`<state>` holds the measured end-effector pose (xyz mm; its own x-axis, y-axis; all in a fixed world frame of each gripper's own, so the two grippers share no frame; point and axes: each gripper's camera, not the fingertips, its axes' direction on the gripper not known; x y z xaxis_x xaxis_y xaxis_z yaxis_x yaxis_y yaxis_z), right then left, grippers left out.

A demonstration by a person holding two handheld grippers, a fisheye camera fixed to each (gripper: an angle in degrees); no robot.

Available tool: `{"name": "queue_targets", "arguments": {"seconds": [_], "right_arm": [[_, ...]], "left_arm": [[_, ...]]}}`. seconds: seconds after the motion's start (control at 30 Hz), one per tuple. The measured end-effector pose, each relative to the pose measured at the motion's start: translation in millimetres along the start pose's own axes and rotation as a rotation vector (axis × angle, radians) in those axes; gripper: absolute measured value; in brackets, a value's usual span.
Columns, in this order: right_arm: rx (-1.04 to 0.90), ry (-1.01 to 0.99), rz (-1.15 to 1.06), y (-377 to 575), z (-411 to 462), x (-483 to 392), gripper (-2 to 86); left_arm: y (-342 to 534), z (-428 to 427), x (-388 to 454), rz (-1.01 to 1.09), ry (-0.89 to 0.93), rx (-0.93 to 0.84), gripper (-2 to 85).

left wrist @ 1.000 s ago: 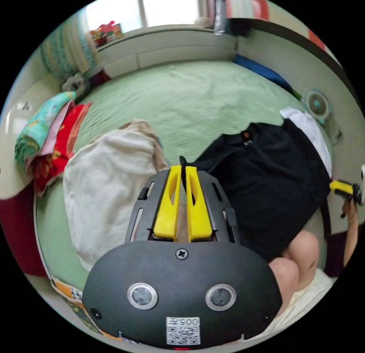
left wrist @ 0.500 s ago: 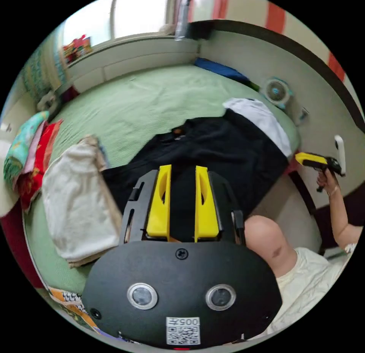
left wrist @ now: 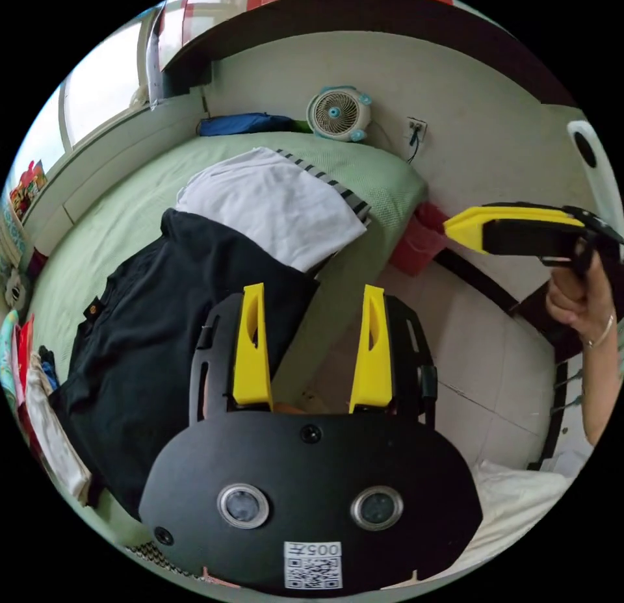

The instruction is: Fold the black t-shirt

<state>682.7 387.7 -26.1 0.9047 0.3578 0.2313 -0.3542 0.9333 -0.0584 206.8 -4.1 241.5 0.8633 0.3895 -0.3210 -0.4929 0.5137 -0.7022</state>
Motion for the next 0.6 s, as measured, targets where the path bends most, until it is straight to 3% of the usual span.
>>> {"name": "queue_targets", "arguments": {"seconds": [0.2, 0.37, 0.6], "right_arm": [[-0.001, -0.013, -0.004, -7, 9, 23, 5.0], [-0.014, -0.05, -0.016, -27, 32, 35, 5.4], [-0.179, -0.22, -0.068, -146, 106, 39, 10.1]], "left_arm": [[1, 25, 0, -0.096, -0.087, -0.058, 12.7], [13, -9, -19, -0.165, -0.041, 0.039, 4.9], [37, -45, -48, -0.23, 0.059, 0.134, 3.9]]}}
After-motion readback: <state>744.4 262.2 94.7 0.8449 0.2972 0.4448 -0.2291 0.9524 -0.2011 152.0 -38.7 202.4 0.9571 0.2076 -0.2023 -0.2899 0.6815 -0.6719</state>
